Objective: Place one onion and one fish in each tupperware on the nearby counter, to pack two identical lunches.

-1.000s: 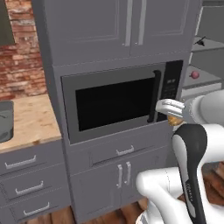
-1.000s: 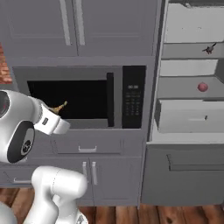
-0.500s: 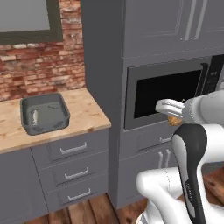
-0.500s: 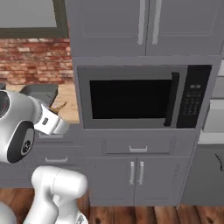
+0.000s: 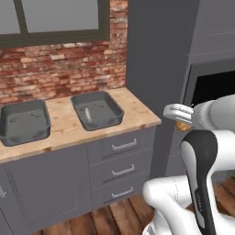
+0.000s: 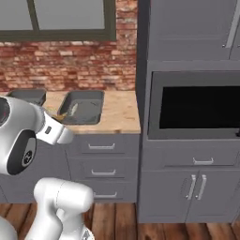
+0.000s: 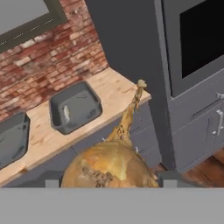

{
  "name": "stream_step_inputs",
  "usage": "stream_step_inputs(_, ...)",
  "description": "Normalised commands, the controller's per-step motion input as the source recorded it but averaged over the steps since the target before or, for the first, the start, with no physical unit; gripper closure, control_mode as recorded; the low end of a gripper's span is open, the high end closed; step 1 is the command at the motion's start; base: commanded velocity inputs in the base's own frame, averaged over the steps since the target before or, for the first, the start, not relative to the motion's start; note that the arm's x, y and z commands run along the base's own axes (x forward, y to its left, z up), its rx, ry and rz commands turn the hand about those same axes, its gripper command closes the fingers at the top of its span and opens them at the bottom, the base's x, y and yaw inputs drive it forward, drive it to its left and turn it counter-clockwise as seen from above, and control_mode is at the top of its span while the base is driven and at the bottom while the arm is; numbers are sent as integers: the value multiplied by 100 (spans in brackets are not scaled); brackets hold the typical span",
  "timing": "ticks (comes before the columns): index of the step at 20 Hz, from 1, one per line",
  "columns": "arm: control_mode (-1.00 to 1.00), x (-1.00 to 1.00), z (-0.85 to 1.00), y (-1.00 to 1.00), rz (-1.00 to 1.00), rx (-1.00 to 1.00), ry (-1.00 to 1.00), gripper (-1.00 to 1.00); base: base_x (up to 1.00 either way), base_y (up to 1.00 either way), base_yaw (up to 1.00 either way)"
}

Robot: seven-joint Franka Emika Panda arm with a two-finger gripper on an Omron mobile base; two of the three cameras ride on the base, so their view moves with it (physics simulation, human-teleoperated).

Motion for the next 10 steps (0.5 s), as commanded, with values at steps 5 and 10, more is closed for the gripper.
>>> stream_step_inputs(5,100,0,0,0,0,0,0,100,83,100,0)
stream_step_inputs(10,100,0,0,0,0,0,0,100,100,53,0)
